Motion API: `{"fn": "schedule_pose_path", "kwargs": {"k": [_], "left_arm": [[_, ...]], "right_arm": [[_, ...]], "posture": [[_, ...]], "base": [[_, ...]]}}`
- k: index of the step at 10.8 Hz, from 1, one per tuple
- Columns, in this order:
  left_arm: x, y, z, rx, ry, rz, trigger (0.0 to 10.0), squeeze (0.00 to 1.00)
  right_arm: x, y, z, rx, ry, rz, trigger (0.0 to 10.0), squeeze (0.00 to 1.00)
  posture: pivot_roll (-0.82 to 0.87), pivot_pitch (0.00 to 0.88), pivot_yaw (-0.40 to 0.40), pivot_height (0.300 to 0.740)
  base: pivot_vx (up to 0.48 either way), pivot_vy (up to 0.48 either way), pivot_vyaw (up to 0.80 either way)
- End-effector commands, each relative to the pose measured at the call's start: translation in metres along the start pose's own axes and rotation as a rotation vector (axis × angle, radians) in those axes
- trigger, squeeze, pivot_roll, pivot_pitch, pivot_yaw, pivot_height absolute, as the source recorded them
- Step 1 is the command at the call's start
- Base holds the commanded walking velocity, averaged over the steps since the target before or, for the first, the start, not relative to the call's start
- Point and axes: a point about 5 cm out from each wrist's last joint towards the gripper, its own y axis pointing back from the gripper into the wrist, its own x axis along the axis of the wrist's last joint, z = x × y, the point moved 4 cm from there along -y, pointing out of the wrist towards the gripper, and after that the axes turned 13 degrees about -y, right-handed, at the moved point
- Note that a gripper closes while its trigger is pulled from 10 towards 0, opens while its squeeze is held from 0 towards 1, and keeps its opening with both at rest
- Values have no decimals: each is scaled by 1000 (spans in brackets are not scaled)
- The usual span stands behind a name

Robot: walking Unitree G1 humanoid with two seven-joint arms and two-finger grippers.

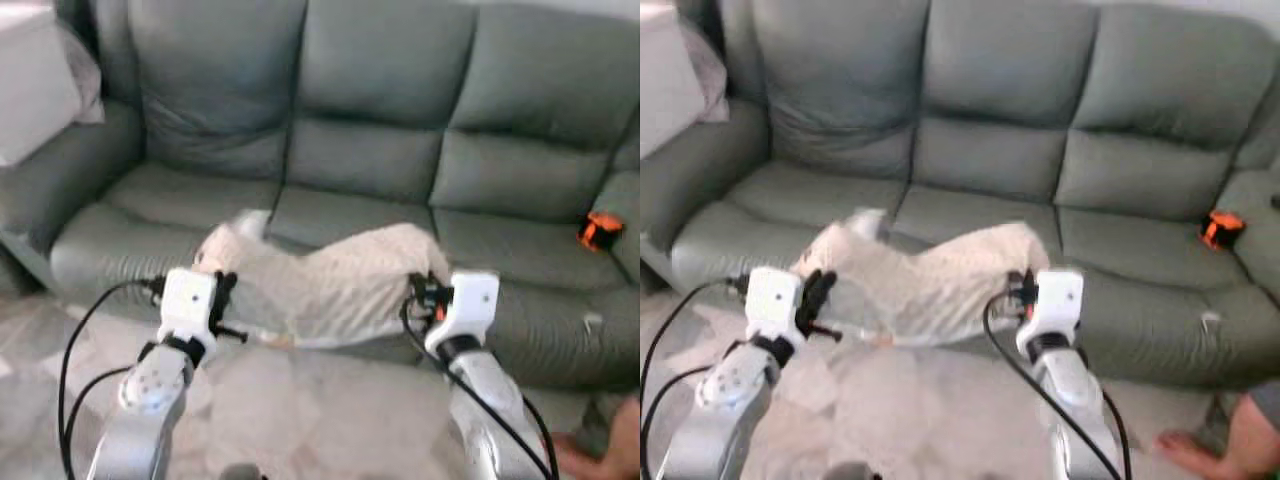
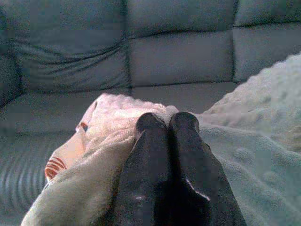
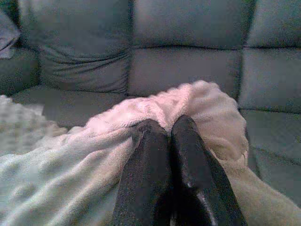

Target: Move the pillow to the sofa

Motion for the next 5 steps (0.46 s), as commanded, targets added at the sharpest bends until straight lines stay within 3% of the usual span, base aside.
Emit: {"fn": "schedule_pose_path", "kwargs": {"k": [1,3,5], "left_arm": [[14,-4,9,-28,6,51,10000,0],[14,-4,9,-32,5,52,10000,0],[14,-5,10,-33,5,54,10000,0]], "right_arm": [[10,1,10,-25,14,31,10000,0],[11,0,10,-24,14,32,10000,0],[11,-1,10,-25,16,30,10000,0]], "posture": [[-23,0,-29,740],[-24,0,-29,740],[-25,0,-28,740]], "base": [[289,0,0],[292,0,0],[292,0,-800]]}}
